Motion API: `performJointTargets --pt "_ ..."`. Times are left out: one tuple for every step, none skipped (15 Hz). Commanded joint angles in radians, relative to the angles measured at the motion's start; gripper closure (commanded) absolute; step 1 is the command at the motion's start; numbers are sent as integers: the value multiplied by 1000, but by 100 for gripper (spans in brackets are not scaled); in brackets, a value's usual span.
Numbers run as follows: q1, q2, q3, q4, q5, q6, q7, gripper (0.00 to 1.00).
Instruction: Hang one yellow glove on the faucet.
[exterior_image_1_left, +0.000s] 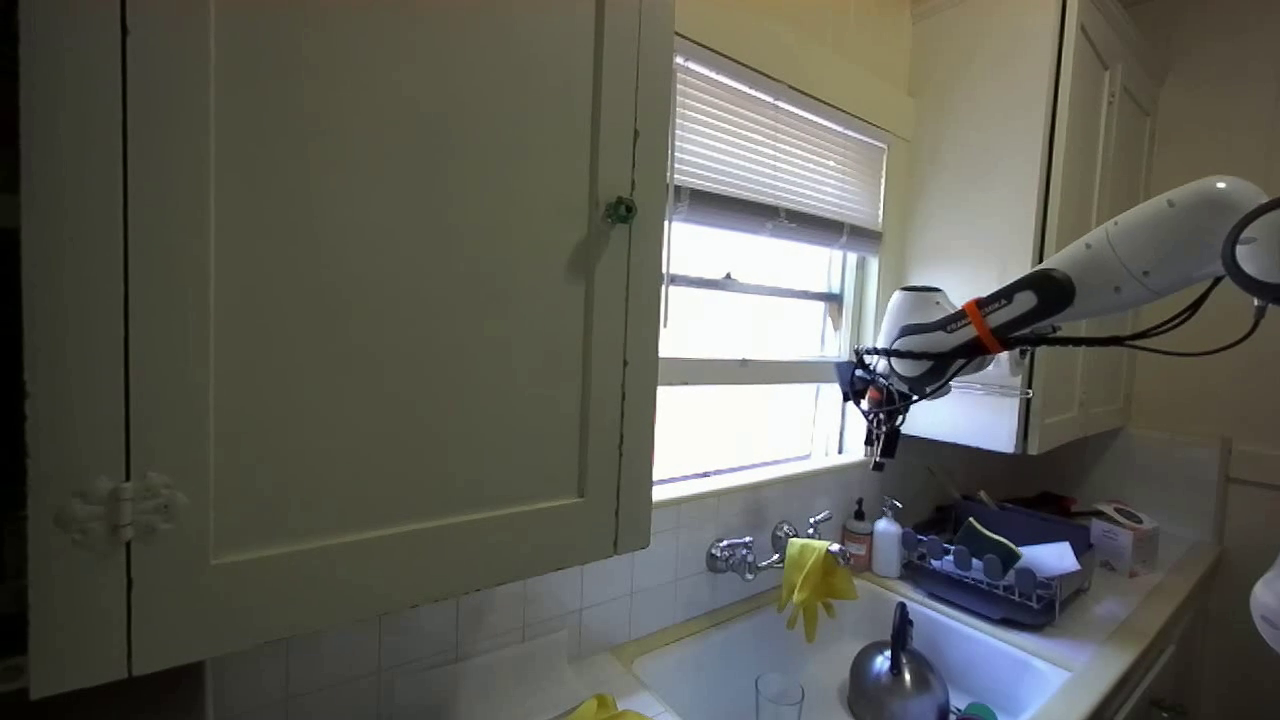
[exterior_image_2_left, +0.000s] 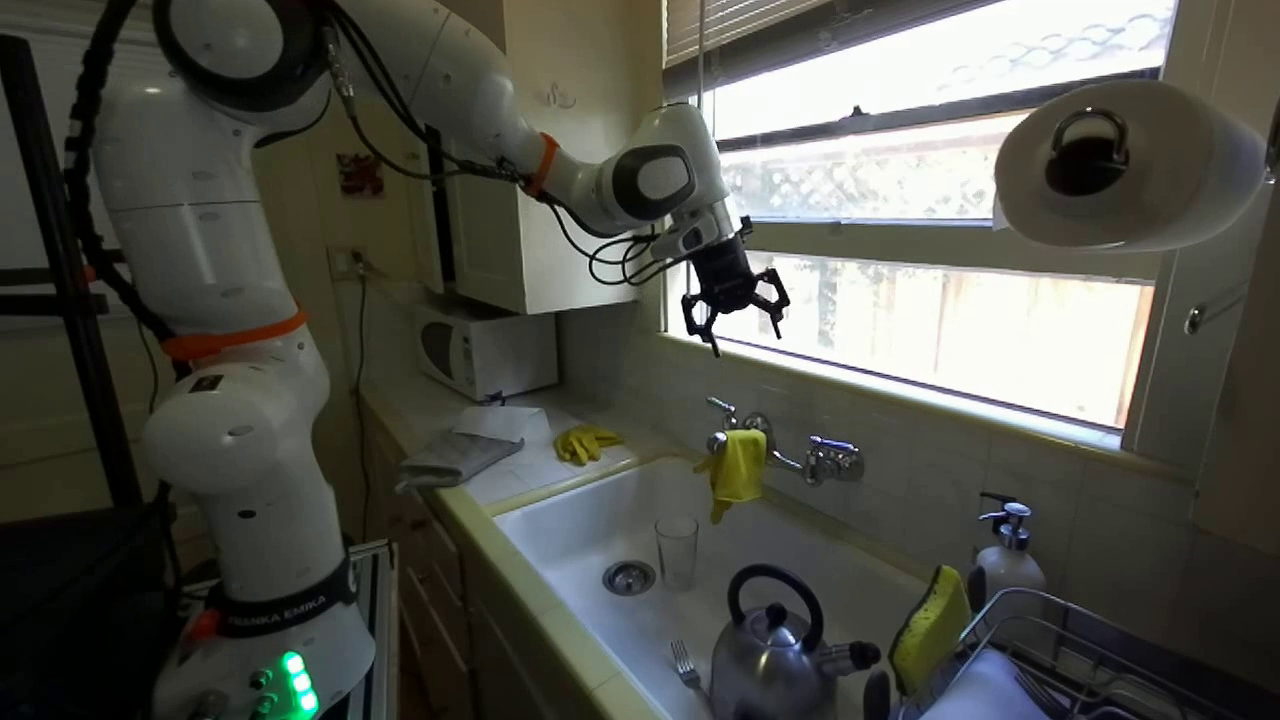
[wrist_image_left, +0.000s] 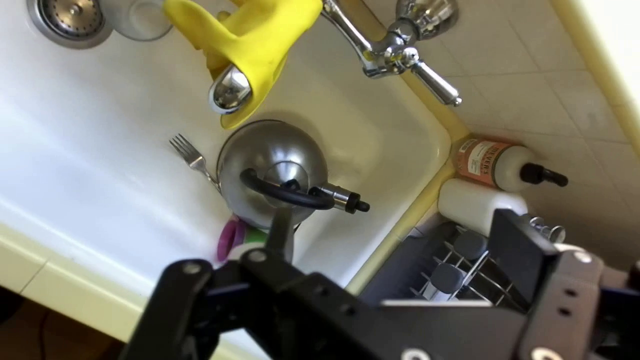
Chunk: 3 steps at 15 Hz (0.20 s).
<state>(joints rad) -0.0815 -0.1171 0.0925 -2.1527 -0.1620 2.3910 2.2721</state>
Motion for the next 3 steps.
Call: performJointTargets --pt "15 -16 -21 -3 17 -2 25 0" --pt "13 -29 -22 -10 27 -1 44 0" --pt "11 -38 -22 -16 32 -1 54 0"
